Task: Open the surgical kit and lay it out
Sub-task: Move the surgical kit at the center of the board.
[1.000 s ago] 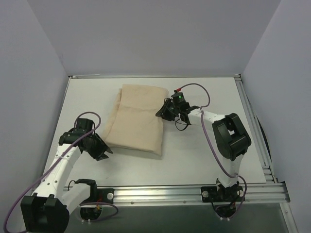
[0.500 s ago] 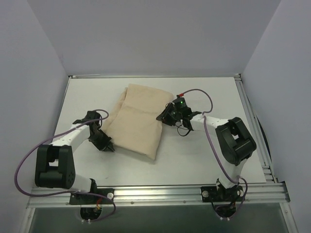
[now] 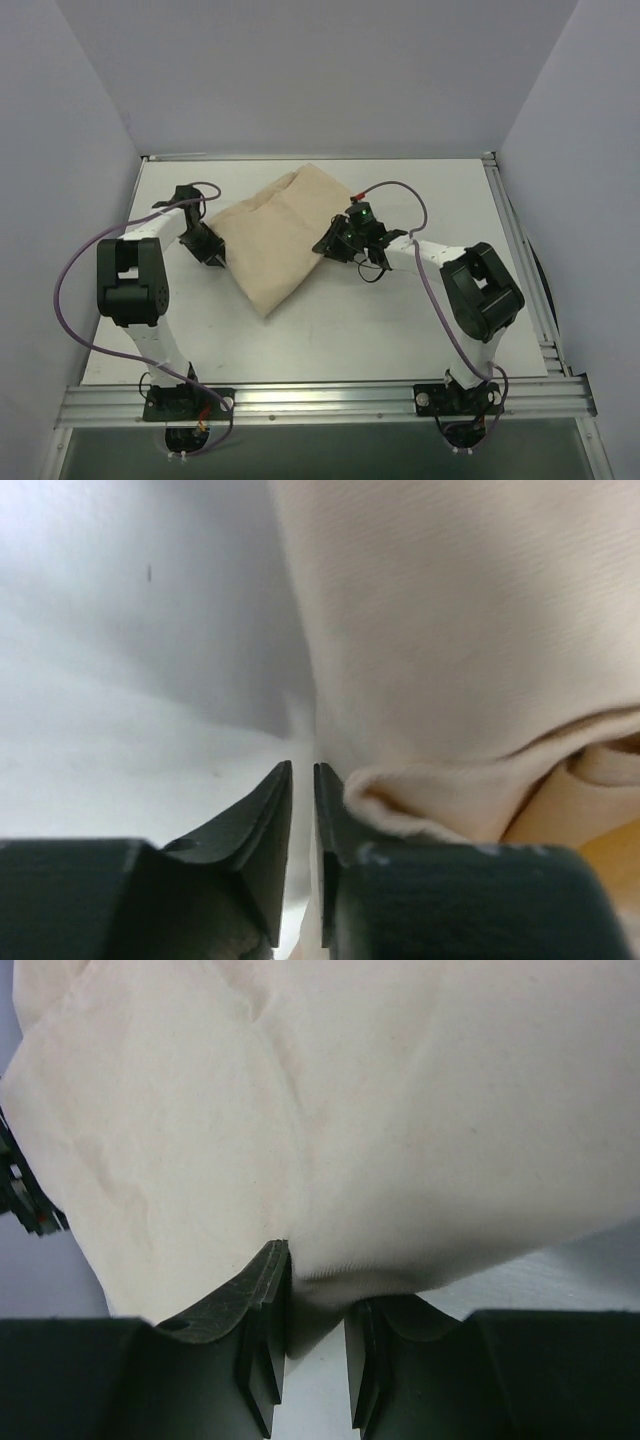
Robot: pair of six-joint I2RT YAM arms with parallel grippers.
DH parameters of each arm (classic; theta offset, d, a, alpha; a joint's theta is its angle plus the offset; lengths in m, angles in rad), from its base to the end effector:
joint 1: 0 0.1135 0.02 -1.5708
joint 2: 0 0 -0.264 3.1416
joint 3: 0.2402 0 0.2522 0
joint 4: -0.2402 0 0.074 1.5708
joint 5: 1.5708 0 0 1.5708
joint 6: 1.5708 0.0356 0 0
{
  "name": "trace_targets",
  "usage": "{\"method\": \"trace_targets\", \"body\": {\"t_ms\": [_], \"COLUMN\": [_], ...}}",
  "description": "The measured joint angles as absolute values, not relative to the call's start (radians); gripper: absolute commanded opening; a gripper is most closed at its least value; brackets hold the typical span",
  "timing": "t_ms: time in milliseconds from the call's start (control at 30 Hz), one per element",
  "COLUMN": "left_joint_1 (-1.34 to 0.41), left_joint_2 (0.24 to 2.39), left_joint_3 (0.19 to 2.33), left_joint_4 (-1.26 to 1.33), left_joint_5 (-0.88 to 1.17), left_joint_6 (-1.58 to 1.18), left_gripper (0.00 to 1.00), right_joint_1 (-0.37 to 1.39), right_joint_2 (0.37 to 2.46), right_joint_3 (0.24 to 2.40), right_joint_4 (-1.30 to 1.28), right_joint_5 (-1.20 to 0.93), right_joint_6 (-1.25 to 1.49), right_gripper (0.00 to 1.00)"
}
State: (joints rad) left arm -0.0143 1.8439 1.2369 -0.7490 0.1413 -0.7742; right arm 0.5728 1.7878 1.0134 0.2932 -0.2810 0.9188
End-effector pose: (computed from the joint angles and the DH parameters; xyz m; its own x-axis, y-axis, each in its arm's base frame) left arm 0.3498 -0.0100 0.1705 -0.7294 -0.6818 -0.0562 -0.6514 0.7173 -0.2474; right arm 0.3222 0.2196 0.1928 -0.8141 0.3837 -0.4358 -0.1321 0.6085 0.7825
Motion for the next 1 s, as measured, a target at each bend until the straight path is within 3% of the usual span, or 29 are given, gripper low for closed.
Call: {"method": "trace_targets", "body": {"t_ms": [133, 167, 267, 367, 467, 567, 733, 1000], "left_joint_1": [0.001, 0.005, 0.009, 0.021, 0.044, 0.056, 0.057, 0.056], "left_joint_2": [1.914, 1.915, 1.905, 1.878, 1.824, 1.74, 1.613, 1.67], "left_joint_3": [1.362, 1.382, 1.418, 1.423, 1.413, 1.379, 1.356, 1.38], "left_joint_4": [-0.776, -0.781, -0.796, -0.814, -0.841, -0.846, -0.834, -0.796], "left_joint_5": [0.089, 0.082, 0.075, 0.074, 0.066, 0.073, 0.15, 0.243], "left_joint_6": [-0.71, -0.695, -0.663, -0.635, -0.615, -0.608, -0.604, -0.6], "left_gripper": [0.51, 0.6, 0.66, 0.67, 0.71, 0.78, 0.81, 0.82], "right_joint_1": [0.603, 0.608, 0.628, 0.627, 0.594, 0.524, 0.397, 0.255], "right_joint_2": [1.801, 1.802, 1.813, 1.812, 1.788, 1.732, 1.655, 1.658], "right_joint_3": [1.049, 1.056, 1.083, 1.097, 1.103, 1.118, 1.211, 1.341], "right_joint_4": [0.273, 0.262, 0.189, 0.11, 0.025, -0.075, -0.167, -0.266], "right_joint_5": [-0.296, -0.309, -0.361, -0.405, -0.427, -0.428, -0.437, -0.463], "right_joint_6": [0.878, 0.857, 0.78, 0.712, 0.646, 0.58, 0.504, 0.446], "right_gripper": [0.34, 0.49, 0.67, 0.76, 0.82, 0.83, 0.83, 0.83]}}
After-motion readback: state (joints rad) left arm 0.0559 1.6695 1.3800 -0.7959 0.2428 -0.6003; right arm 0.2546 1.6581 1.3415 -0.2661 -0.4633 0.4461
